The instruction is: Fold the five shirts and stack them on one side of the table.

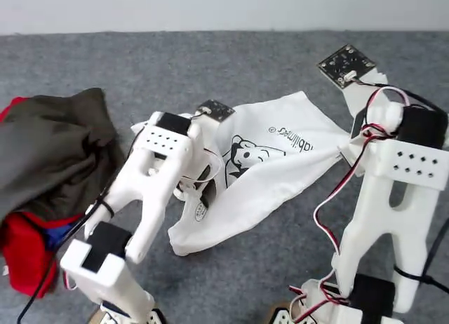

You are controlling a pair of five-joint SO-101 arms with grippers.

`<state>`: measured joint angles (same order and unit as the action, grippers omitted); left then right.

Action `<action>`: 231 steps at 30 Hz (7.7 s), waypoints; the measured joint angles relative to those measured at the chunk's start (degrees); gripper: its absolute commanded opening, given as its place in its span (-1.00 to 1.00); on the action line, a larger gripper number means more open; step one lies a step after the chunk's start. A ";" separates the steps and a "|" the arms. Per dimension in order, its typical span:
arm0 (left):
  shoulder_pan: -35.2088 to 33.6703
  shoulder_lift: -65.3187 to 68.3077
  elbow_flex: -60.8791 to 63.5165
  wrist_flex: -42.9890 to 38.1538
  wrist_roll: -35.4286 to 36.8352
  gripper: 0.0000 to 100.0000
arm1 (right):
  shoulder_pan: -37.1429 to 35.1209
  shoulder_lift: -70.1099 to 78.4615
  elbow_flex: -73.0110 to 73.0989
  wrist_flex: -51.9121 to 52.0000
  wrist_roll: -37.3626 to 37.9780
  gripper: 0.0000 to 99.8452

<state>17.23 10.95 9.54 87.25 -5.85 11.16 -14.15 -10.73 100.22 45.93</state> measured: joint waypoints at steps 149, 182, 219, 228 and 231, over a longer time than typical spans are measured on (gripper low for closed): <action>2.73 26.11 -25.76 6.42 -8.09 -0.97 | -3.08 2.11 12.75 -22.42 -11.60 -0.98; -20.75 -27.96 -73.58 4.84 -22.33 -0.97 | -1.93 -29.80 -14.95 -22.42 -2.64 -0.98; -17.14 -30.95 -23.82 -3.52 -34.55 -0.97 | 2.46 -47.56 37.71 -29.80 4.48 -0.98; -18.29 -18.81 -11.08 -34.64 -34.55 -0.97 | -3.16 -46.15 58.46 -62.42 4.48 -0.98; -19.25 -14.33 -11.08 -41.85 -34.55 -0.97 | -4.48 -43.87 60.84 -70.24 5.54 -0.98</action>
<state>-2.02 -3.38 -1.54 45.41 -40.40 6.68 -58.02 50.11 29.98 51.47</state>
